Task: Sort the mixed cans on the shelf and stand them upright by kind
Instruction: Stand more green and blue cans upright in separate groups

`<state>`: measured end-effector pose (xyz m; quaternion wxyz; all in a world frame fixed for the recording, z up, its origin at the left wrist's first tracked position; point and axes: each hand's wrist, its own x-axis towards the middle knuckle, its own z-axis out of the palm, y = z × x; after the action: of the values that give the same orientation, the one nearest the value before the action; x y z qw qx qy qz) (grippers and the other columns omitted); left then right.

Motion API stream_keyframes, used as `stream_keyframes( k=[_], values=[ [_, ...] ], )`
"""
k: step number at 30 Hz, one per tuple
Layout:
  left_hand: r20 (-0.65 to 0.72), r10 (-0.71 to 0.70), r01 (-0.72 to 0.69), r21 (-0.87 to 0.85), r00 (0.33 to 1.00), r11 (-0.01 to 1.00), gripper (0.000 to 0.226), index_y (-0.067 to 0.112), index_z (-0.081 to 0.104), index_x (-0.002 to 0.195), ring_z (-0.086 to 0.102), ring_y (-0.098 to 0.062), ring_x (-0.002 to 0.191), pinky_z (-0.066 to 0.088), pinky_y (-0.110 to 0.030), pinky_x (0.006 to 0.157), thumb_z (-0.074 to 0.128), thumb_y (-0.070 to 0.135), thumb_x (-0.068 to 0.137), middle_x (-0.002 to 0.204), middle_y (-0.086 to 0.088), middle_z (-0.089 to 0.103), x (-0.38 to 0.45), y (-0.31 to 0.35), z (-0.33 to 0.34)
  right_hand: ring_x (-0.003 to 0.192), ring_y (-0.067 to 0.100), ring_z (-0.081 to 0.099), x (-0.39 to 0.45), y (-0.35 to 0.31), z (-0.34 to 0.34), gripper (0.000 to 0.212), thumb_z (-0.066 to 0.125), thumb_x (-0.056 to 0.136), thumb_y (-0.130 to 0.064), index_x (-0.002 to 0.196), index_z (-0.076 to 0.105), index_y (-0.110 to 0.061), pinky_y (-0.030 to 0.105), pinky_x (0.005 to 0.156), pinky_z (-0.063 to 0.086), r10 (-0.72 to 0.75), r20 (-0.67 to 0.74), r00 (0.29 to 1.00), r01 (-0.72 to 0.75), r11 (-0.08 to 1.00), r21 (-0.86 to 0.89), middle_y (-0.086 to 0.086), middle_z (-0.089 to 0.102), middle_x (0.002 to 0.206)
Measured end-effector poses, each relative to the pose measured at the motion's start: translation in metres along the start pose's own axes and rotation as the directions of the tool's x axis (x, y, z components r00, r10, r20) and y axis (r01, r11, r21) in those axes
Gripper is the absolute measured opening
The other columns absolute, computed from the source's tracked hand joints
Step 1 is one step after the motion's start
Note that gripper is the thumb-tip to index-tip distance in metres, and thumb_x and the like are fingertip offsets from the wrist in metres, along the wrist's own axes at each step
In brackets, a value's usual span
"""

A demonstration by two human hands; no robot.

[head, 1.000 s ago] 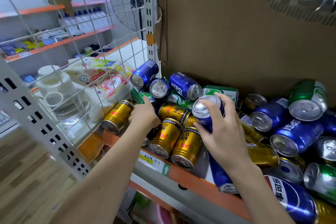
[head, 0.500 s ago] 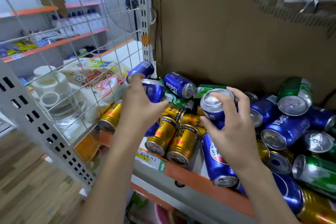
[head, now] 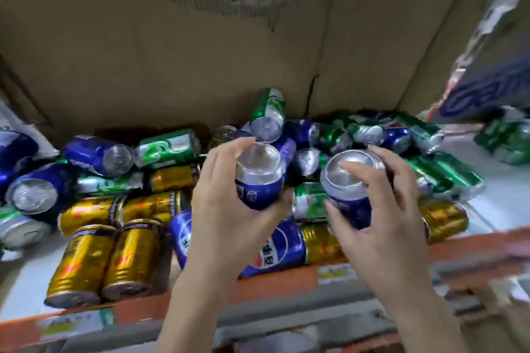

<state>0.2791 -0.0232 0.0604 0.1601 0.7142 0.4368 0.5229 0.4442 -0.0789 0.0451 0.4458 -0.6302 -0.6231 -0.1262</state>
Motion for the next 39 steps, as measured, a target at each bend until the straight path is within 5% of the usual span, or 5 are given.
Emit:
stream_keyframes(
  k=[5, 10, 16, 25, 39],
  values=[
    [0.123, 0.067, -0.052, -0.121, 0.99, 0.991, 0.08, 0.028, 0.042, 0.131, 0.047, 0.0, 0.113, 0.035, -0.008, 0.095, 0.078, 0.035, 0.061, 0.119, 0.016, 0.05, -0.007, 0.053, 0.078, 0.122, 0.025, 0.045, -0.019, 0.071, -0.058, 0.064, 0.077, 0.072, -0.014, 0.126, 0.043, -0.022, 0.032, 0.098, 0.041, 0.144, -0.077, 0.987, -0.149, 0.986, -0.071, 0.007, 0.04, 0.13],
    [0.253, 0.131, -0.107, -0.107, 0.958, 0.988, 0.086, 0.025, 0.043, 0.137, 0.045, -0.003, 0.114, 0.027, -0.002, 0.094, 0.078, 0.044, 0.06, 0.119, 0.015, 0.049, -0.029, 0.109, 0.166, 0.115, 0.022, 0.044, -0.037, 0.149, -0.12, 0.072, 0.081, 0.064, -0.006, 0.127, 0.047, -0.009, 0.0, 0.097, 0.023, 0.189, -0.127, 0.974, -0.206, 0.969, -0.137, 0.013, 0.046, 0.124],
    [0.373, 0.106, -0.076, -0.094, 0.922, 0.993, 0.09, 0.017, 0.045, 0.136, 0.051, -0.015, 0.117, 0.038, -0.019, 0.096, 0.083, 0.044, 0.059, 0.121, 0.006, 0.056, -0.07, 0.198, 0.282, 0.111, 0.02, 0.044, -0.067, 0.259, -0.209, 0.086, 0.085, 0.058, -0.011, 0.132, 0.04, -0.011, 0.013, 0.085, 0.03, 0.29, -0.116, 0.95, -0.309, 0.927, -0.212, 0.002, 0.036, 0.124],
    [0.505, 0.181, -0.131, -0.134, 0.844, 0.982, 0.09, 0.017, 0.04, 0.14, 0.032, 0.008, 0.092, 0.019, 0.009, 0.082, 0.081, 0.041, 0.064, 0.104, 0.009, 0.043, -0.115, 0.292, 0.396, 0.103, 0.018, 0.046, -0.1, 0.371, -0.301, 0.089, 0.087, 0.055, -0.013, 0.132, 0.042, -0.008, 0.033, 0.075, 0.049, 0.384, -0.142, 0.912, -0.408, 0.883, -0.234, 0.005, 0.04, 0.12],
    [0.586, 0.134, -0.092, -0.1, 0.799, 0.991, 0.079, 0.021, 0.045, 0.136, 0.037, 0.0, 0.098, 0.024, -0.002, 0.087, 0.082, 0.031, 0.067, 0.11, 0.008, 0.04, -0.096, 0.328, 0.56, 0.1, 0.016, 0.046, -0.074, 0.522, -0.339, 0.083, 0.087, 0.057, -0.012, 0.13, 0.049, -0.005, 0.018, 0.08, 0.04, 0.479, -0.155, 0.864, -0.504, 0.822, -0.264, 0.014, 0.047, 0.116]
  ],
)
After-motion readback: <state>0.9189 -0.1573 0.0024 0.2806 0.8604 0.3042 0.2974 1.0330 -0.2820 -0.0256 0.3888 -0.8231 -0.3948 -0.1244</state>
